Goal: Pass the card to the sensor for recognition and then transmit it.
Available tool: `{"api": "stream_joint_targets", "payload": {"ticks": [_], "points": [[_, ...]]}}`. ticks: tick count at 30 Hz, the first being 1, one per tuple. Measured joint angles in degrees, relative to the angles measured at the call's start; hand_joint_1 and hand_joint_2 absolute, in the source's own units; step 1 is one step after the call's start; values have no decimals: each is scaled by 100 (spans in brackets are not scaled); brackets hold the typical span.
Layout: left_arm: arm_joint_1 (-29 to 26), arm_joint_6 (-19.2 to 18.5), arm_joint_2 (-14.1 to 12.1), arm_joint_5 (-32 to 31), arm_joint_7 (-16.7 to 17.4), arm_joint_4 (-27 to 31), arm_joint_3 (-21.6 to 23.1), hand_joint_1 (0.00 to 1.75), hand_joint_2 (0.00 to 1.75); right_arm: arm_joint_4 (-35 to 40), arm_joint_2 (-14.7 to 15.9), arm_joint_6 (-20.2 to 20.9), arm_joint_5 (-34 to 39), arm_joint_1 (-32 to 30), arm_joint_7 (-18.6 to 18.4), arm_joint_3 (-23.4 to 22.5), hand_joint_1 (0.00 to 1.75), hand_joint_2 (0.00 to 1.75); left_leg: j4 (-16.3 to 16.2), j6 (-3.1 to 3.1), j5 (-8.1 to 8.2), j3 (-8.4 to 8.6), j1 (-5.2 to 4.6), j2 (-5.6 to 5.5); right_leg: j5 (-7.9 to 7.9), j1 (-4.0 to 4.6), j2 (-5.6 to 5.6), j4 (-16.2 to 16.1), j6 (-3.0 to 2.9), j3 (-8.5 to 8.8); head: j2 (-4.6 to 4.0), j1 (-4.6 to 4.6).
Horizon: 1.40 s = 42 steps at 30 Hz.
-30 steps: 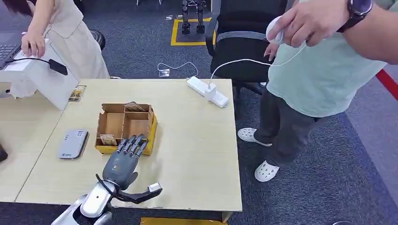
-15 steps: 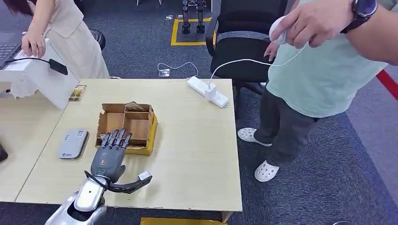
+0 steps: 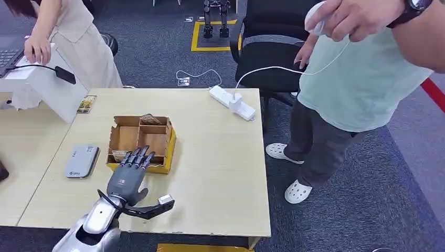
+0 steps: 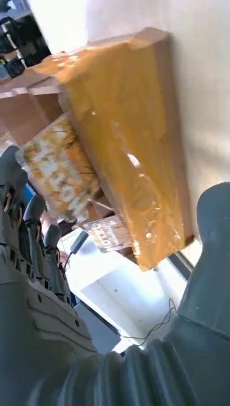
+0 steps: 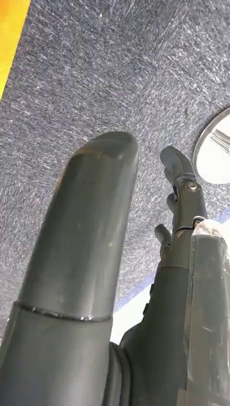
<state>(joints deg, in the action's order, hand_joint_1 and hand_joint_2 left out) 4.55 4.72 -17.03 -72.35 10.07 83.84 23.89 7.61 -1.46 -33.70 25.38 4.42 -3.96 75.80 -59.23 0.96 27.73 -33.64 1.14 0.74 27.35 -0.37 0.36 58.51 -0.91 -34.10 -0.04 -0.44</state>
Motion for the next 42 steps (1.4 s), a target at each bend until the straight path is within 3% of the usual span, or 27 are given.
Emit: {"api": "stream_joint_targets", "payload": {"ticks": [6, 10, 24, 30, 42], "points": [[113, 24, -2, 61, 188, 24, 2, 0, 175, -2, 0, 0, 17, 0, 2, 2, 0, 0, 0, 0, 0, 0, 0, 0, 0, 0, 0, 1, 0, 1, 0, 0], [84, 232, -4, 83, 192, 66, -2, 0, 175, -2, 0, 0, 35, -9, 0, 2, 0, 0, 0, 0, 0, 0, 0, -2, 0, 0, -1, 1, 0, 1, 0, 0], [65, 258, -4, 90, 192, 70, -4, 0, 175, -2, 0, 0, 35, -13, 0, 2, 0, 0, 0, 0, 0, 0, 0, -2, 0, 0, -1, 1, 0, 1, 0, 0], [39, 662, 46, -37, 190, 173, -61, 0, 175, -2, 0, 0, 63, -15, -2, 2, 0, 0, 0, 0, 0, 0, 0, -2, 0, 0, -1, 0, 0, 1, 0, -2], [-4, 808, 188, -115, 186, 256, -166, 0, 175, -2, 0, -9, 109, -24, 0, 2, 0, 0, 0, 0, 0, 0, 0, -2, 0, 0, -1, 0, 0, 1, 0, 0]]}}
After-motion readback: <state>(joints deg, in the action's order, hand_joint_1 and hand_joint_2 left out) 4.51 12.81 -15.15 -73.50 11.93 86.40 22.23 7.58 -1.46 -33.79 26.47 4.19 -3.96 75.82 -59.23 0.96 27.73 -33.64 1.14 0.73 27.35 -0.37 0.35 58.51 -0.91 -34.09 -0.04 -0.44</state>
